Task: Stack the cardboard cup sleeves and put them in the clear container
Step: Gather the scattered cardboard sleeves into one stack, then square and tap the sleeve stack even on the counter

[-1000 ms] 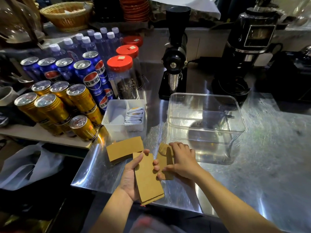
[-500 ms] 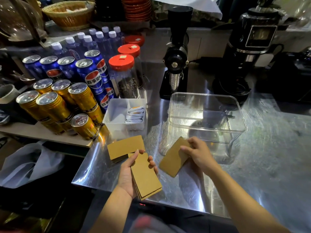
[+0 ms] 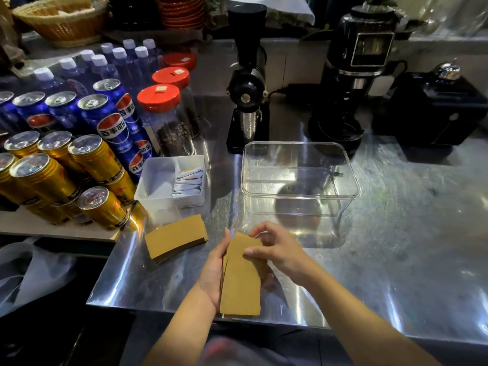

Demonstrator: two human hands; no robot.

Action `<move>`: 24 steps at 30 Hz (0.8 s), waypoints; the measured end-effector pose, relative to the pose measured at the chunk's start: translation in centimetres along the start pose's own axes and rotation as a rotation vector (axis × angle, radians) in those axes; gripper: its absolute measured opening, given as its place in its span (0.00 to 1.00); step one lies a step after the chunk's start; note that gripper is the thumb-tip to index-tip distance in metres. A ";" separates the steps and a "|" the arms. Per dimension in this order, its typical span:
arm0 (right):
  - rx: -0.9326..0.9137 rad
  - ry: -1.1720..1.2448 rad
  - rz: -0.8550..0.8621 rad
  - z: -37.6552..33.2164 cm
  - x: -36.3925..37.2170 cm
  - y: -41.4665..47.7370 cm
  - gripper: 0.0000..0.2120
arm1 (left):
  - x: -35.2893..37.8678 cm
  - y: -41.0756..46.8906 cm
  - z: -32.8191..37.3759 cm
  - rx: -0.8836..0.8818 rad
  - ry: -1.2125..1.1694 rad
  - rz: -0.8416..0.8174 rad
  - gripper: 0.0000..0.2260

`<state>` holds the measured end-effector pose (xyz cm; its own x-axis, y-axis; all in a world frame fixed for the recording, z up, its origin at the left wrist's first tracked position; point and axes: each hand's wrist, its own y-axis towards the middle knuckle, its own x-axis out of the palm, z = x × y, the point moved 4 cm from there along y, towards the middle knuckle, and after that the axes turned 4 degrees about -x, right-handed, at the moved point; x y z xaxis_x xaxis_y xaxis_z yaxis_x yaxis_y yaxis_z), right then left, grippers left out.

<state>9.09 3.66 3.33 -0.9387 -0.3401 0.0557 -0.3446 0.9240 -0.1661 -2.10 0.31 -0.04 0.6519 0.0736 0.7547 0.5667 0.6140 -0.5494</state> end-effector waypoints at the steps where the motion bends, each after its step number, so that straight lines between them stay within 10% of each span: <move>1: -0.007 -0.046 0.006 0.2 0.1 0.0 0.14 | 0.0 0.1 0.0 -0.006 0.006 0.001 0.29; 15: 0.031 -0.025 -0.242 0.2 -0.9 0.1 0.14 | 1.3 -0.1 -0.4 -0.123 0.099 -0.067 0.22; 24: -0.131 0.079 0.146 1.6 -6.8 -0.1 0.11 | 0.8 -0.4 2.2 0.097 0.152 -0.096 0.28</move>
<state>15.56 5.58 1.45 -0.9743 -0.1912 0.1187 -0.1981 0.9789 -0.0492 -2.93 1.84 1.52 0.6698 -0.1035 0.7353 0.5833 0.6860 -0.4348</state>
